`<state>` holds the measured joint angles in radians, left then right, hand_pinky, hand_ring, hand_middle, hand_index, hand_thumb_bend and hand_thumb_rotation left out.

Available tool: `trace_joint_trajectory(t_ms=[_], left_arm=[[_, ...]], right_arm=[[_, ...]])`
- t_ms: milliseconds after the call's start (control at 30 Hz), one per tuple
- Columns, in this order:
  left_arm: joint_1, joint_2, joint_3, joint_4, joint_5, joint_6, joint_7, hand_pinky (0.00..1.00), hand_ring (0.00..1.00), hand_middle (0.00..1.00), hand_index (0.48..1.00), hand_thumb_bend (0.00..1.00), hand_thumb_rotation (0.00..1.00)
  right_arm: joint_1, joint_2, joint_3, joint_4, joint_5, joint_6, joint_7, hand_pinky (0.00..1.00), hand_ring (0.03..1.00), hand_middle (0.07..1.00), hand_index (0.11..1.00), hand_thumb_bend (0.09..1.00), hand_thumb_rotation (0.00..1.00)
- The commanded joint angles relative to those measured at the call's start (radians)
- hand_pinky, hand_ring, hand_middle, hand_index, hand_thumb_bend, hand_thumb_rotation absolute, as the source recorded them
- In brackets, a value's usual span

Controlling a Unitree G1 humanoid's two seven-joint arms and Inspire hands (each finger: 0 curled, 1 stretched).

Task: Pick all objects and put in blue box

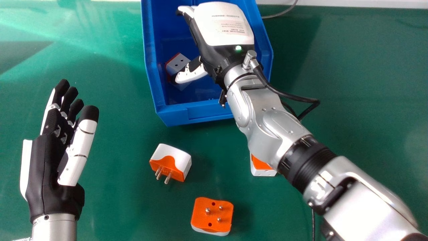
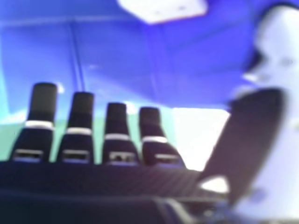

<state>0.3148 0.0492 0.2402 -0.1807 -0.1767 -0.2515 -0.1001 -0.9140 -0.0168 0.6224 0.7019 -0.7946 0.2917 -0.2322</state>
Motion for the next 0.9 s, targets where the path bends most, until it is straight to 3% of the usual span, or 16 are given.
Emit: trace_joint_trajectory(t_ms=[0, 333, 533, 667, 867], left_arm=[[-0.003, 0.003, -0.004, -0.016, -0.001, -0.017, -0.003, 0.91, 0.94, 0.95, 0.931, 0.65, 0.6], [-0.007, 0.008, -0.005, -0.018, -0.002, -0.008, -0.012, 0.91, 0.94, 0.95, 0.937, 0.65, 0.6], [-0.009, 0.014, -0.008, -0.017, -0.007, -0.004, -0.022, 0.91, 0.95, 0.96, 0.953, 0.65, 0.61], [-0.01, 0.012, -0.011, -0.021, -0.003, 0.0, -0.018, 0.92, 0.95, 0.97, 0.972, 0.65, 0.61], [-0.009, 0.014, -0.013, -0.017, -0.001, -0.005, -0.024, 0.92, 0.96, 0.98, 0.983, 0.64, 0.62]], right_arm=[[0.015, -0.014, -0.001, -0.095, -0.027, 0.019, 0.017, 0.65, 0.785, 0.844, 0.829, 0.633, 0.13], [0.152, -0.078, 0.003, -0.401, -0.1, 0.067, 0.117, 0.63, 0.766, 0.816, 0.815, 0.573, 0.01], [0.267, -0.111, 0.001, -0.591, -0.134, 0.063, 0.153, 0.62, 0.766, 0.814, 0.811, 0.592, 0.02], [0.356, -0.133, 0.003, -0.729, -0.164, 0.067, 0.204, 0.6, 0.753, 0.8, 0.79, 0.626, 0.04], [0.493, -0.159, -0.006, -0.917, -0.197, 0.07, 0.298, 0.6, 0.758, 0.806, 0.795, 0.618, 0.07]])
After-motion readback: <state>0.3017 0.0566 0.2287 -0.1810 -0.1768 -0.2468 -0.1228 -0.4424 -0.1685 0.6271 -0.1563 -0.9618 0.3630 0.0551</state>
